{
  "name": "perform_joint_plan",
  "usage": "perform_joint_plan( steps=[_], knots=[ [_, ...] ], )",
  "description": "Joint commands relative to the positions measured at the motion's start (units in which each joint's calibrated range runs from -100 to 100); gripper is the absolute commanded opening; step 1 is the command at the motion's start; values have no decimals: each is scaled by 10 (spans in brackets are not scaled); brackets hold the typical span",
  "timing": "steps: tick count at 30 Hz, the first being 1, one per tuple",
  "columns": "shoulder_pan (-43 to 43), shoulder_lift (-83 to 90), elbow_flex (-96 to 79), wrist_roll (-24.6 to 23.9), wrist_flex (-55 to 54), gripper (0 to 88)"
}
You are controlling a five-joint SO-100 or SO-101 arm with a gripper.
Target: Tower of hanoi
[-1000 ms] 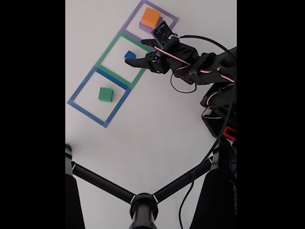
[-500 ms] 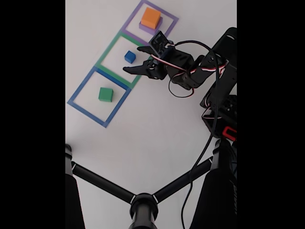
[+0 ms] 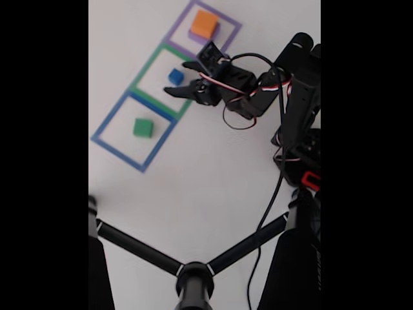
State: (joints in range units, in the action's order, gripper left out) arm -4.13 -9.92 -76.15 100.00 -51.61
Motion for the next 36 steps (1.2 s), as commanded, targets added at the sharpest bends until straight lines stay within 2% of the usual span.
perform_joint_plan(
  steps=[1,29,36],
  knots=[
    [5,3,10,0,-18,228],
    [41,-30,15,0,-44,38],
    [42,-17,17,0,-43,22]
  ],
)
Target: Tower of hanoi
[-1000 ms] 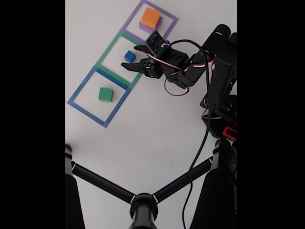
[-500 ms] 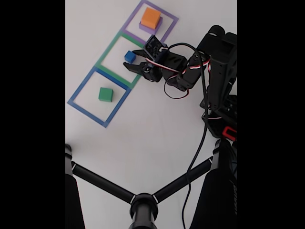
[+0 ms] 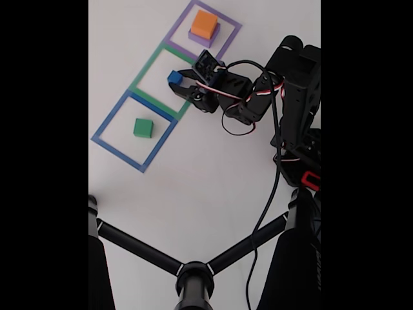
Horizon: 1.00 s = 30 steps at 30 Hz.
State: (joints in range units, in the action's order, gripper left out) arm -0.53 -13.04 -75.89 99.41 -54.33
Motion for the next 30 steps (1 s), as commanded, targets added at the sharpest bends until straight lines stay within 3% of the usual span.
perform_joint_plan(
  steps=[1,7,14,22,30],
  knots=[
    [7,19,15,6,-15,21],
    [13,82,16,6,46,12],
    [24,232,18,6,211,12],
    [30,463,85,6,564,11],
    [67,590,295,6,971,11]
  ],
)
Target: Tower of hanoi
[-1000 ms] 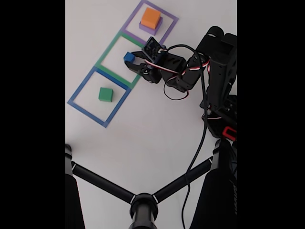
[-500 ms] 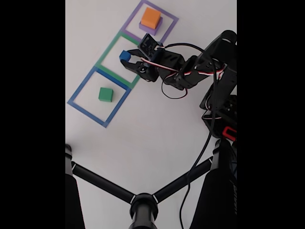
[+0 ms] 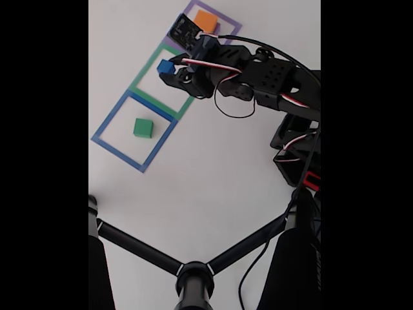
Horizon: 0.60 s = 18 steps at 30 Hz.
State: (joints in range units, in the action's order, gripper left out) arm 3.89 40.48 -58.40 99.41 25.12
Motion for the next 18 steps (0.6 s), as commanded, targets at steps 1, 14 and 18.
perform_joint_plan(
  steps=[1,14,18],
  knots=[
    [31,61,154,6,220,11],
    [147,75,442,6,559,8],
    [172,74,452,6,563,8]
  ],
)
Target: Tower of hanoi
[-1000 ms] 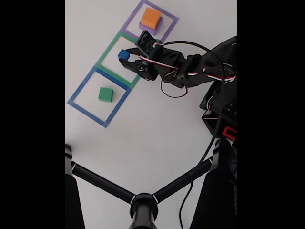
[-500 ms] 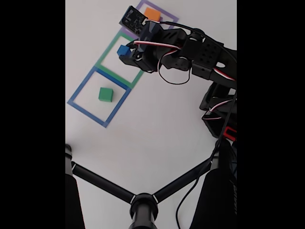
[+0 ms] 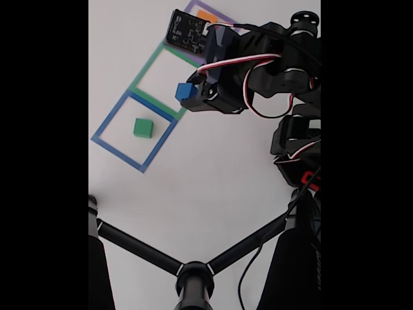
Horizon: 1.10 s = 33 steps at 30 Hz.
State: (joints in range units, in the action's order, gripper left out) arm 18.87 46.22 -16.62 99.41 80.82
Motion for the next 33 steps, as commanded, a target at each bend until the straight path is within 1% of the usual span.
perform_joint_plan(
  steps=[1,4,8,15,21,28,33],
  knots=[
    [25,15,34,6,3,9],
    [31,12,4,6,-27,9],
    [35,12,-85,6,-122,9],
    [32,2,-283,6,-373,9],
    [33,-48,-415,6,-587,11],
    [24,-164,-490,6,-816,16],
    [23,-239,-498,6,-920,17]
  ],
)
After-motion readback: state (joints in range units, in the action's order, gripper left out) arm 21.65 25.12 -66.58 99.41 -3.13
